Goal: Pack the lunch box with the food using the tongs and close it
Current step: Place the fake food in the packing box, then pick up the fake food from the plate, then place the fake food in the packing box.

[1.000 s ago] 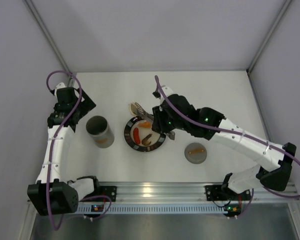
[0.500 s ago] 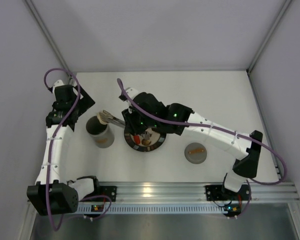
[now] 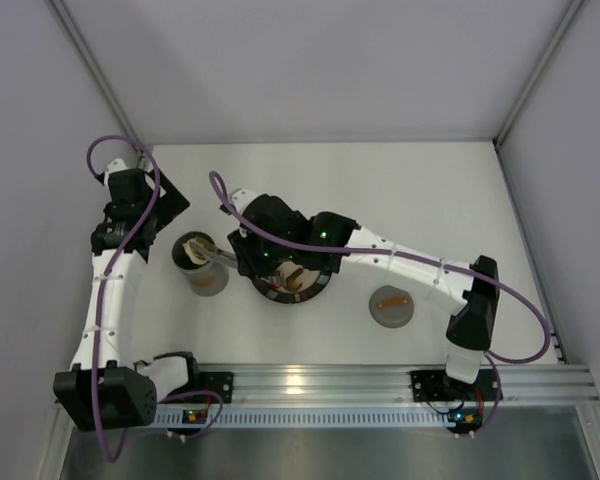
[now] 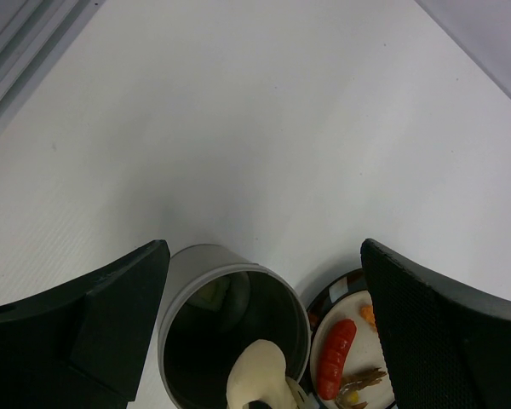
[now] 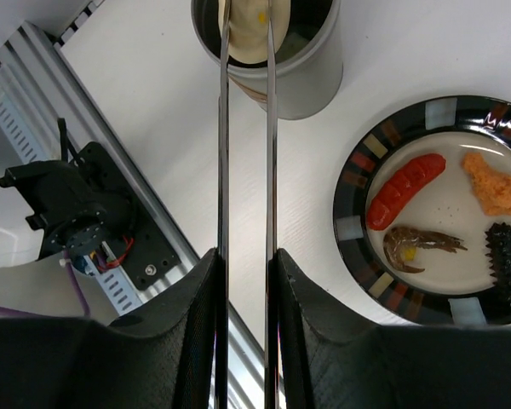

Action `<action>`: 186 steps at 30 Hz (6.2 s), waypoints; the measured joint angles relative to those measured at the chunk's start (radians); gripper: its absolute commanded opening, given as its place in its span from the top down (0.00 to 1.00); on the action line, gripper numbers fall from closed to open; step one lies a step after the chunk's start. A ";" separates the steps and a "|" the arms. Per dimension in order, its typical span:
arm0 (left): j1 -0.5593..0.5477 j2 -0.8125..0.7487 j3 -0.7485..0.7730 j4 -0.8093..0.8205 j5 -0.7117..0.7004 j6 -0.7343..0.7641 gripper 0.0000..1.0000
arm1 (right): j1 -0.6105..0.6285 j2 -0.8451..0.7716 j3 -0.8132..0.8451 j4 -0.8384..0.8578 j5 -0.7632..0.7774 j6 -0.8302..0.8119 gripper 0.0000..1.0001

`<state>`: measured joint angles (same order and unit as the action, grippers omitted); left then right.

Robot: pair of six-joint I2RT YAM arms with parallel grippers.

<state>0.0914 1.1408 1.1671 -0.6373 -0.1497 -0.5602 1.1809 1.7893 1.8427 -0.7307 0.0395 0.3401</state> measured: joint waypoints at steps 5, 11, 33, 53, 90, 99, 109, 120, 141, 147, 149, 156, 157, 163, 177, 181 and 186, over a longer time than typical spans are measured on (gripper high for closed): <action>0.000 0.000 0.000 0.000 0.000 0.000 0.01 | 0.000 0.030 0.024 0.004 0.002 0.000 0.66; 0.000 0.000 0.000 0.000 0.000 0.000 0.01 | 0.000 0.038 0.039 0.007 0.008 0.000 0.54; 0.000 0.000 0.000 0.001 0.000 0.000 0.01 | 0.000 0.014 0.047 -0.003 0.141 -0.019 0.51; 0.001 0.000 -0.024 0.008 0.005 0.000 0.01 | -0.185 -0.275 -0.449 -0.008 0.306 0.018 0.48; 0.001 0.000 -0.045 0.010 0.023 -0.003 0.01 | -0.203 -0.116 -0.476 0.041 0.208 -0.006 0.57; 0.001 0.000 -0.045 0.010 0.023 -0.003 0.01 | -0.204 -0.116 -0.477 0.042 0.218 -0.005 0.71; 0.001 0.000 -0.045 0.010 0.023 -0.003 0.01 | -0.204 -0.126 -0.475 0.033 0.219 -0.005 0.88; 0.002 0.000 -0.045 0.010 0.023 -0.003 0.01 | -0.204 -0.182 -0.359 0.010 0.225 -0.008 0.89; 0.003 0.000 -0.046 0.010 0.022 -0.003 0.01 | -0.057 -0.084 0.039 -0.036 0.130 -0.045 0.85; 0.003 0.000 -0.046 0.010 0.021 -0.010 0.01 | -0.028 -0.029 0.039 -0.042 0.114 -0.045 0.85; 0.003 0.000 -0.046 0.010 0.022 -0.013 0.01 | -0.022 -0.020 0.039 -0.042 0.109 -0.045 0.85; 0.005 0.000 -0.046 0.010 0.021 -0.014 0.01 | -0.005 0.021 0.078 -0.040 0.092 -0.045 0.84; 0.005 0.000 -0.046 0.010 0.022 -0.013 0.01 | -0.003 0.026 0.078 -0.040 0.089 -0.045 0.83; 0.005 0.000 -0.046 0.010 0.021 -0.013 0.01 | 0.002 0.062 0.078 -0.041 0.074 -0.045 0.74; 0.005 0.000 -0.046 0.010 0.021 -0.013 0.01 | 0.002 0.075 0.104 -0.038 0.068 -0.051 0.52; 0.005 0.000 -0.046 0.010 0.020 -0.013 0.01 | 0.002 0.075 0.110 -0.039 0.076 -0.052 0.52; 0.005 0.000 -0.046 0.010 0.018 -0.013 0.01 | 0.002 0.067 0.103 -0.040 0.129 -0.052 0.52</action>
<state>0.0959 1.1408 1.1213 -0.6277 -0.1314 -0.5732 1.1828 1.8565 1.9461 -0.7712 0.1684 0.2878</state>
